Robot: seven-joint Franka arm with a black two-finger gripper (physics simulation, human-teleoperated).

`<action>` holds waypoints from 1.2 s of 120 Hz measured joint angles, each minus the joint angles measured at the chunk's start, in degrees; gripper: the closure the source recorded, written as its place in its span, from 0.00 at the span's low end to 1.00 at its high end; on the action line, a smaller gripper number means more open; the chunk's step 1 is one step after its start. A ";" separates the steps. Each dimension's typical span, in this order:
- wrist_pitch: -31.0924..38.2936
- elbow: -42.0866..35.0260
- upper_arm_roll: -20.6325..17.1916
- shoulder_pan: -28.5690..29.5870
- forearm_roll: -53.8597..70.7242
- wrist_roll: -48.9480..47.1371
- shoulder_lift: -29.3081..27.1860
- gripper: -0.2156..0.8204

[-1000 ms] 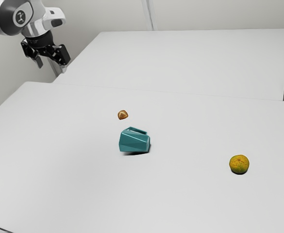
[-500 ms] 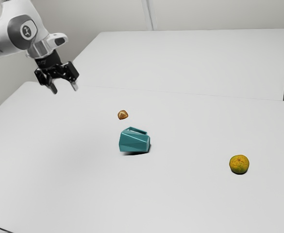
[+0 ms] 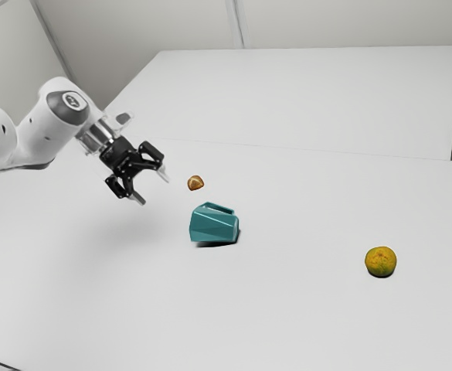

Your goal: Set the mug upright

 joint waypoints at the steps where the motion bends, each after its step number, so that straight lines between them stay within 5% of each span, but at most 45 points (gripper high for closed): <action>1: 0.05 0.00 0.00 0.00 -0.30 0.02 0.26 0.21; 116: 5.92 2.10 -5.64 -0.51 -18.85 0.94 13.92 0.21; 144: 7.07 2.34 -6.52 -0.93 -18.80 0.89 13.89 0.70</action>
